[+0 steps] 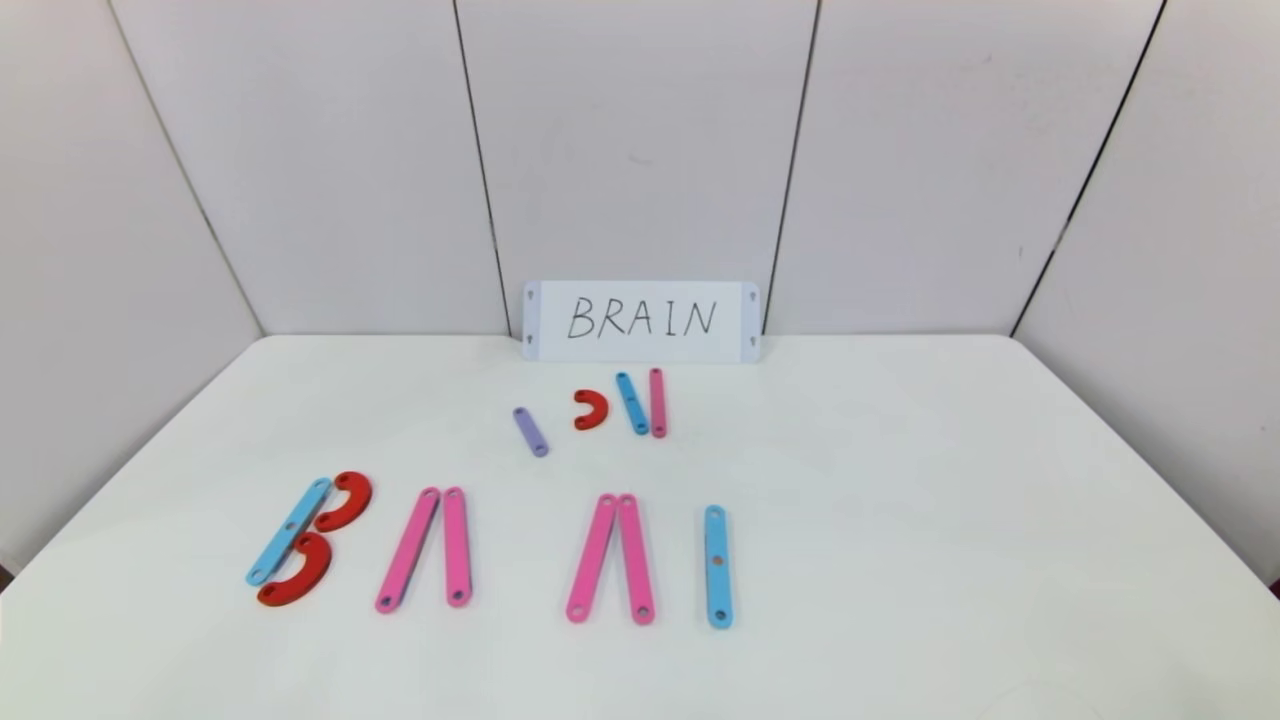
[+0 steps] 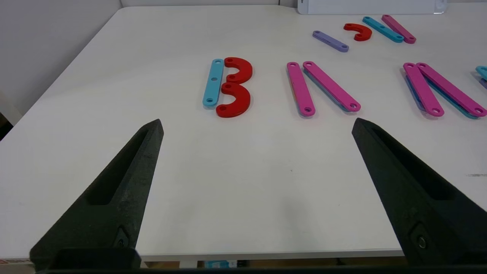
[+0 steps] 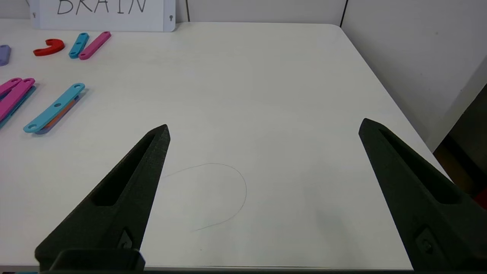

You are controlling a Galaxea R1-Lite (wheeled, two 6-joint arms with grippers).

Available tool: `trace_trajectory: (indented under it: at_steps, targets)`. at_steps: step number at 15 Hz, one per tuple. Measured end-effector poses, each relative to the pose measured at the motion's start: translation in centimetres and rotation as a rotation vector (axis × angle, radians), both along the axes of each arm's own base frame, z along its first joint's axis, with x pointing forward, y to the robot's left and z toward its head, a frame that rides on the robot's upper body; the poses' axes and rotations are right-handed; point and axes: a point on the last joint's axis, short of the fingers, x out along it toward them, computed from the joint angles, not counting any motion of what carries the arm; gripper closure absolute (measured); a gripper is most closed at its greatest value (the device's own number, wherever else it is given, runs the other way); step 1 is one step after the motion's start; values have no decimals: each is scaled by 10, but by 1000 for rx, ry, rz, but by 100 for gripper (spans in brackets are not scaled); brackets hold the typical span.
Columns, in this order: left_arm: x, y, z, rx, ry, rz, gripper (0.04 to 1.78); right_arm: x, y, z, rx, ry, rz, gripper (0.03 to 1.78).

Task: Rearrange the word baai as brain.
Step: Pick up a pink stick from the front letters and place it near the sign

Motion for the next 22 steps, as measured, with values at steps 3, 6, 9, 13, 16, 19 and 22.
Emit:
trace_trajectory:
  at_steps: [3,6,9,13,16,19,22]
  targets:
    - [0,0,0,7,0,5,8,0,0,0,-1,-1,-1,8]
    - [-3,0,7,7,-10,17,8,0,0,2,-10,-7,-3,8]
    - [-8,1,24,5,-20,20,8,-8,0,25,-8,-64,4,8]
    - [-8,0,62,4,-36,17,8,-13,0,73,-11,-127,12,8]
    - [1,0,102,4,-30,11,8,-6,0,116,-12,-128,24,8]
    - [18,0,144,7,-2,9,8,15,1,158,-13,-101,60,8]
    - [42,0,183,10,72,0,8,45,2,193,-13,-58,96,8]
